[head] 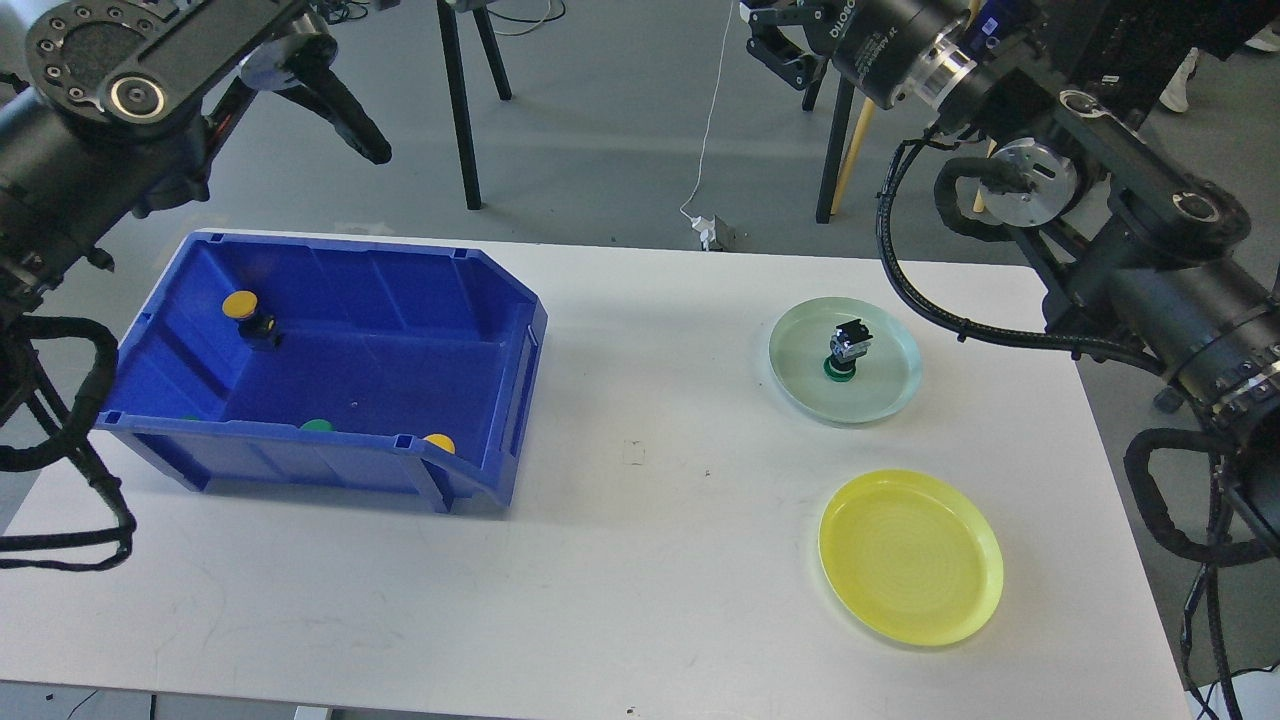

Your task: Pass button and place on color plate

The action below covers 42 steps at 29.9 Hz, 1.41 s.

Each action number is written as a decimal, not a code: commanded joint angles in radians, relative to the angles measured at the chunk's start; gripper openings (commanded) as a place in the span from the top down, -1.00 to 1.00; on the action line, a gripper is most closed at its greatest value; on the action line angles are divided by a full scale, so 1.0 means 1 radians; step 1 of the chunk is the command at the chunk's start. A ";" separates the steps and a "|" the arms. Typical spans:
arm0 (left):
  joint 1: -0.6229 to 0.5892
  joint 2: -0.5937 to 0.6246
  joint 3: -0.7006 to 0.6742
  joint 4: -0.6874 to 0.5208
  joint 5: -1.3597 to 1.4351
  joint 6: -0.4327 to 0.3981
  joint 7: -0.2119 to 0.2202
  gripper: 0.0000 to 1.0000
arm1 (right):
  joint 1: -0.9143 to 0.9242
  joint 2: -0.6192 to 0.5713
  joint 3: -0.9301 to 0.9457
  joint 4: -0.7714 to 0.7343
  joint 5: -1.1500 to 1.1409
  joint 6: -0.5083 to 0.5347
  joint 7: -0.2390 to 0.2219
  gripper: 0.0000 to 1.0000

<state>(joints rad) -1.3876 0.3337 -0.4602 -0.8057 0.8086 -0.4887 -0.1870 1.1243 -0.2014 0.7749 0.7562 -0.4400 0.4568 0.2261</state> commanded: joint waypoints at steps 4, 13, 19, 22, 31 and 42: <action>0.001 -0.002 0.000 0.003 0.000 0.000 0.000 0.44 | 0.009 0.022 0.003 0.002 0.003 -0.007 0.001 -0.83; 0.002 -0.002 0.000 0.030 -0.023 0.000 0.000 0.44 | 0.009 0.039 0.003 0.002 0.001 -0.007 0.004 -0.54; 0.002 -0.002 0.000 0.031 -0.031 0.000 0.000 0.44 | 0.011 0.039 0.004 0.002 0.001 -0.006 0.007 -0.08; 0.005 -0.002 0.000 0.031 -0.040 0.000 0.000 0.44 | 0.017 0.039 0.003 0.000 0.001 -0.004 0.010 0.24; 0.007 -0.004 0.003 0.033 -0.055 0.000 0.001 0.43 | 0.023 0.039 0.003 -0.003 0.001 0.009 0.012 0.70; 0.007 -0.008 -0.003 0.059 -0.057 0.000 0.033 -0.92 | 0.025 0.039 0.001 -0.006 0.001 0.009 0.012 0.72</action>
<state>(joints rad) -1.3808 0.3293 -0.4632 -0.7527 0.7502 -0.4890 -0.1729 1.1485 -0.1617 0.7762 0.7510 -0.4397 0.4665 0.2371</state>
